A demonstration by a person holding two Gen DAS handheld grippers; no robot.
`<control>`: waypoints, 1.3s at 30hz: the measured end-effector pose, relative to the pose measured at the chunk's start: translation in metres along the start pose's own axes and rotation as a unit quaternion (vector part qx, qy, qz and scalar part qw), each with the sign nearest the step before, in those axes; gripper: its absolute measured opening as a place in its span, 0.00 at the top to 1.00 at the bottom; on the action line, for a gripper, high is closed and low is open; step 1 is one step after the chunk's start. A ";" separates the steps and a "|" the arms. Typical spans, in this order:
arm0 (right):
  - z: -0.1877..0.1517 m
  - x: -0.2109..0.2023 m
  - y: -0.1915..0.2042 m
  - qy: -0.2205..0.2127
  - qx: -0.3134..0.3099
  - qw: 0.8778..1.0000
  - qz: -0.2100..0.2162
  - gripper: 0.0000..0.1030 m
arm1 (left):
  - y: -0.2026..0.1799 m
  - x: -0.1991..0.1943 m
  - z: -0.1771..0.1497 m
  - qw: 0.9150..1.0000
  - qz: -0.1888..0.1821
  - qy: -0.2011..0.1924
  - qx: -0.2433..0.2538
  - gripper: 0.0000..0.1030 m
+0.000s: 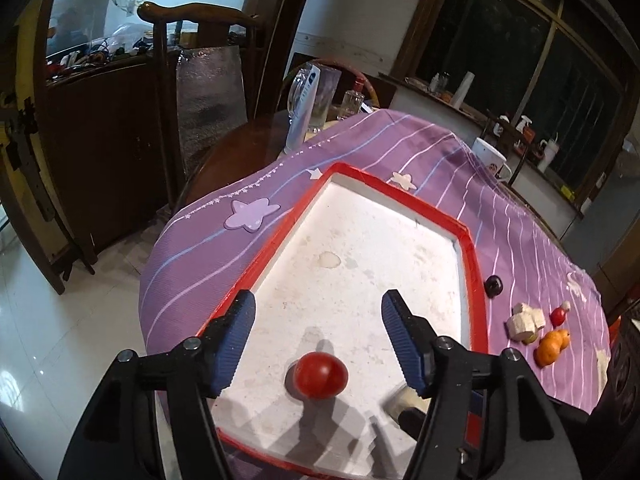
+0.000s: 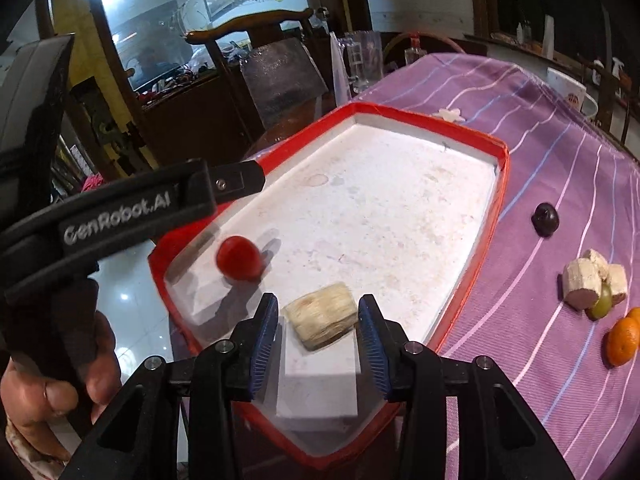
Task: Organize fruits
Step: 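Lower the white block into the tray and open the right gripper, then move both grippers away from the tray back toward the fruits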
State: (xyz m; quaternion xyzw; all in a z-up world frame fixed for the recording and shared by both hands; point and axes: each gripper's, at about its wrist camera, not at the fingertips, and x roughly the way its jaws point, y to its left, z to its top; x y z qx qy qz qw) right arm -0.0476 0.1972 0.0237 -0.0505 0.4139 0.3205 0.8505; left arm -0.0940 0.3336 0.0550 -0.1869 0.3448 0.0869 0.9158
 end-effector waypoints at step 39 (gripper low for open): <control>-0.085 -0.138 -0.145 -0.082 0.158 0.982 -0.067 0.42 | -0.192 -0.027 -0.066 0.968 0.008 0.001 0.250 0.23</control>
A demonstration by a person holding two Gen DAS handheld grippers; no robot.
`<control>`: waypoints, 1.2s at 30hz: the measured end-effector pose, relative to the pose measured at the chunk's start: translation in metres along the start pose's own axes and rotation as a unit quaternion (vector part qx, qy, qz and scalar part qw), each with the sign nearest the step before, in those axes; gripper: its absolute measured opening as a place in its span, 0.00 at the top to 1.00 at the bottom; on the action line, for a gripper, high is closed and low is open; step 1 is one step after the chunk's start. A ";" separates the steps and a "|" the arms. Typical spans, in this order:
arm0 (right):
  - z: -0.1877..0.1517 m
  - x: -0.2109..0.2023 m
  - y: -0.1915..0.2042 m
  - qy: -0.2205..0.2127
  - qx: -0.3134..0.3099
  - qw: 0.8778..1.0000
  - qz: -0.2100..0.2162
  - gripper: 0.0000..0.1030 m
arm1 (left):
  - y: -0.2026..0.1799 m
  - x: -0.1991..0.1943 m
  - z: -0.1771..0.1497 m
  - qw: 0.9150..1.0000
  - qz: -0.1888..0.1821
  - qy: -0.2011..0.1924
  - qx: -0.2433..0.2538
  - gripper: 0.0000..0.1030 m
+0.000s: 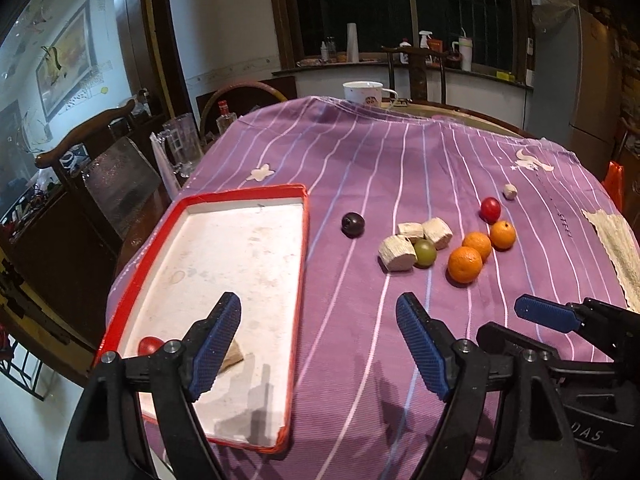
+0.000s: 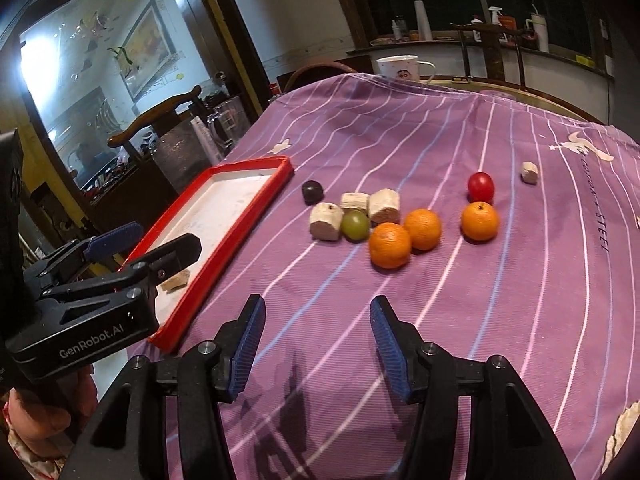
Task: Organize fruits
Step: 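Move both grippers away from the tray back toward the fruits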
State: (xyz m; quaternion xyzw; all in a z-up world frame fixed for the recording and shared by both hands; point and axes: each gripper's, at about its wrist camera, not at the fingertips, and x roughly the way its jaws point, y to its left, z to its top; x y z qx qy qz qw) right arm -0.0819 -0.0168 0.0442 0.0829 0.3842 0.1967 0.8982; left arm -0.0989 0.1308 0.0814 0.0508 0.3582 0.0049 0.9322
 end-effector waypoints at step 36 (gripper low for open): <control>0.009 0.013 -0.055 0.022 0.036 0.997 -0.062 0.41 | 0.000 0.063 0.004 0.996 -0.056 0.071 -0.024 0.23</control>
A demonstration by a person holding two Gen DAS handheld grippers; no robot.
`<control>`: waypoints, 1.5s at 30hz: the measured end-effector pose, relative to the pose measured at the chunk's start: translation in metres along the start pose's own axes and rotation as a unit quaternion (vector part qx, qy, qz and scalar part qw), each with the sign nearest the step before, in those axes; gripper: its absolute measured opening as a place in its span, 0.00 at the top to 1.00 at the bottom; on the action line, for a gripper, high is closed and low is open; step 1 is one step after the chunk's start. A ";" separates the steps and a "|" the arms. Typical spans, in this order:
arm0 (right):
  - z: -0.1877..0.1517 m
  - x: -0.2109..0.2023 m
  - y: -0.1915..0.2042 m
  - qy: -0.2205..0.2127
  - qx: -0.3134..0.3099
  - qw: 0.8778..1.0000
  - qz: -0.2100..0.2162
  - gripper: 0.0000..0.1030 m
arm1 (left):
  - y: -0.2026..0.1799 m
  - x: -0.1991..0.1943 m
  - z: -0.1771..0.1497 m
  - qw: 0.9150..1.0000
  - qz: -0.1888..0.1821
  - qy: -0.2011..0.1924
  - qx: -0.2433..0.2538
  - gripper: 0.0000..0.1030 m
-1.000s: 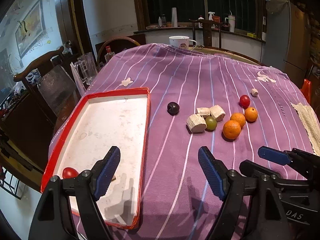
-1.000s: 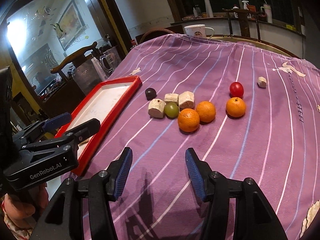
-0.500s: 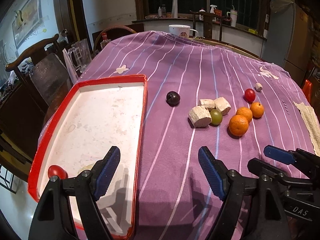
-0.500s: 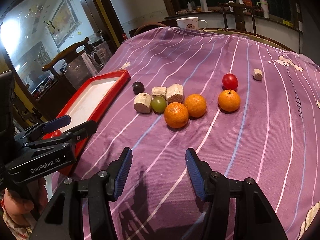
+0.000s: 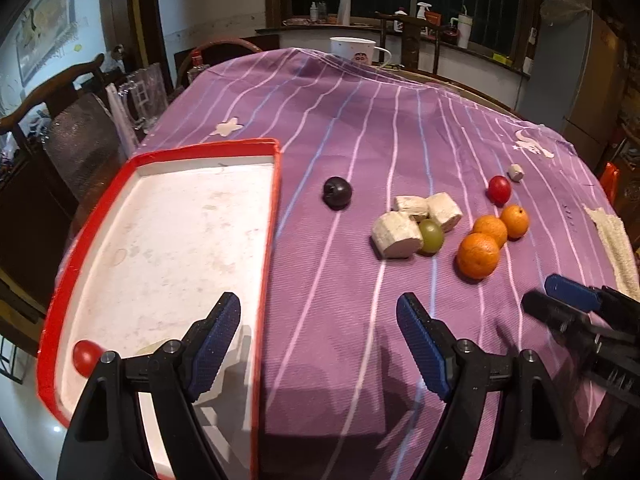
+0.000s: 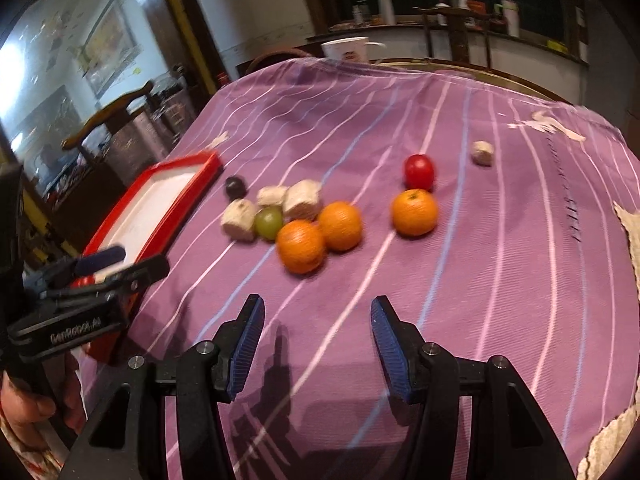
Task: Organize fruits
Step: 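Move both grippers away from the tray back toward the fruits, then grasp the large white wooden block with the left gripper while the right grasps an orange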
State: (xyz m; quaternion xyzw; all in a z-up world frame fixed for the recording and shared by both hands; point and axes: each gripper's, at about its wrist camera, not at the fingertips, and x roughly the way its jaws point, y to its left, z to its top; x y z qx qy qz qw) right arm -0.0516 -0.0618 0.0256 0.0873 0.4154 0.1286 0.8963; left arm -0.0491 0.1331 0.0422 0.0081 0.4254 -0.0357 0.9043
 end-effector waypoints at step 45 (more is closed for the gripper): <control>0.048 0.032 -0.040 -0.003 0.015 1.000 -0.024 0.64 | -0.028 0.041 0.025 0.997 -0.064 -0.008 0.031 0.66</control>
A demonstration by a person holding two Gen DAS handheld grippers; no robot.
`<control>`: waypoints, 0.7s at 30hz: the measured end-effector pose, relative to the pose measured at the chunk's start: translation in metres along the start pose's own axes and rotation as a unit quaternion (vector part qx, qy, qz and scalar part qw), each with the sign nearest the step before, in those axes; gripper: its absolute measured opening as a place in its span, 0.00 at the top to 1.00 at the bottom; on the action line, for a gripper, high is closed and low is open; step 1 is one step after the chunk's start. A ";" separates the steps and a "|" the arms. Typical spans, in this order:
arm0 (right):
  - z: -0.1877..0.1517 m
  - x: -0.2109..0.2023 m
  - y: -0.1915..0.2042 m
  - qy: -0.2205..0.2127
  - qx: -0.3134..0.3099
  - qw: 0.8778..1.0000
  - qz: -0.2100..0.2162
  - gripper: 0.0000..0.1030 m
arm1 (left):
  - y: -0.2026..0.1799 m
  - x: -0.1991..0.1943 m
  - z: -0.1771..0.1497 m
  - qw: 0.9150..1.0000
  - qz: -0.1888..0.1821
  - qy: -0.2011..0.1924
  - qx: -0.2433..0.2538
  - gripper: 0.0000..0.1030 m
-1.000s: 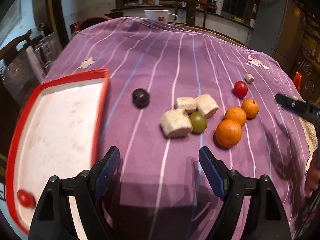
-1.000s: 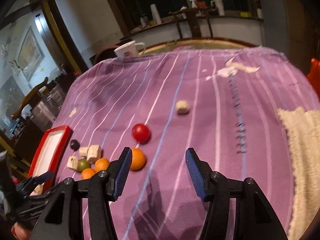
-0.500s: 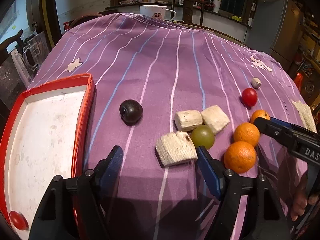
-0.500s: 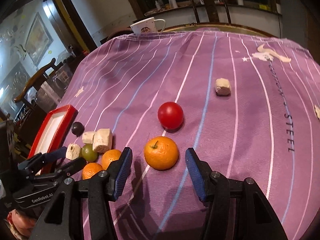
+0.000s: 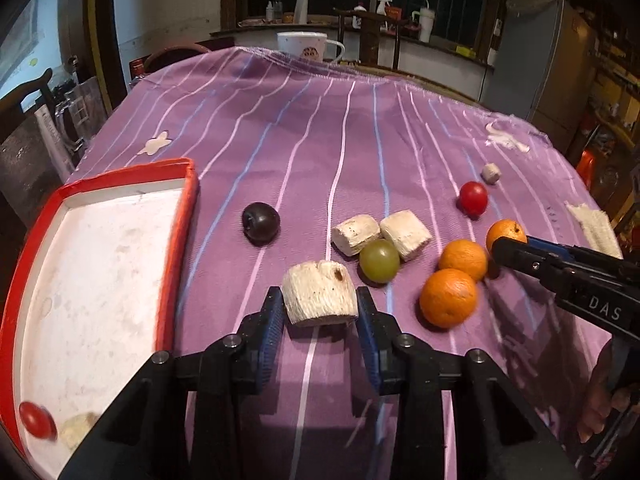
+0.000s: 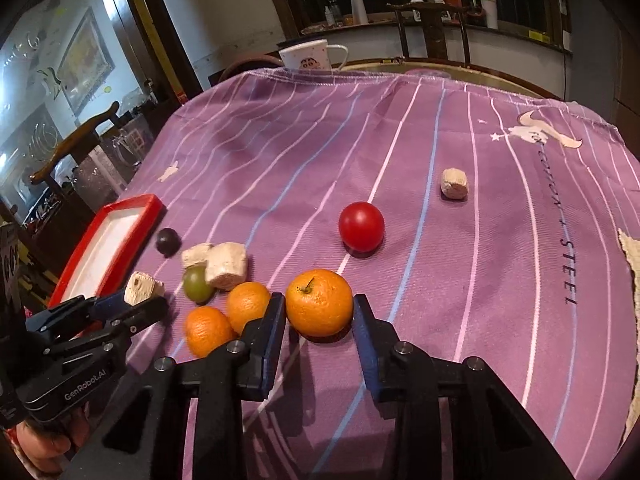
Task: Organize fruits
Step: 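Grasp the large white wooden block with the left gripper while the right grasps an orange, then carry the block and orange over the tray and open both grippers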
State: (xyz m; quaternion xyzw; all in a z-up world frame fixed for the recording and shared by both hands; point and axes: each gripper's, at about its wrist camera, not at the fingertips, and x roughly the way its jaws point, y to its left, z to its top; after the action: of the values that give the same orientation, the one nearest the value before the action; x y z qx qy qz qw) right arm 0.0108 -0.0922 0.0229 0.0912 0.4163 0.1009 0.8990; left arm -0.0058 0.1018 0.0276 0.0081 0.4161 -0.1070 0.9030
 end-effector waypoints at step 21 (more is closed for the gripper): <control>-0.020 -0.028 0.150 0.007 -0.100 0.989 0.106 0.64 | 0.166 -0.084 -0.036 0.982 0.109 -0.038 -0.151 0.66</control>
State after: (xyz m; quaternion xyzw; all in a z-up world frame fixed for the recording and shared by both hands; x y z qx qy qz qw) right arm -0.0377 0.0463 0.0677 0.0440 0.3982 0.2368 0.8851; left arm -0.0525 0.2833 0.0554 -0.0868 0.3897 0.0561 0.9151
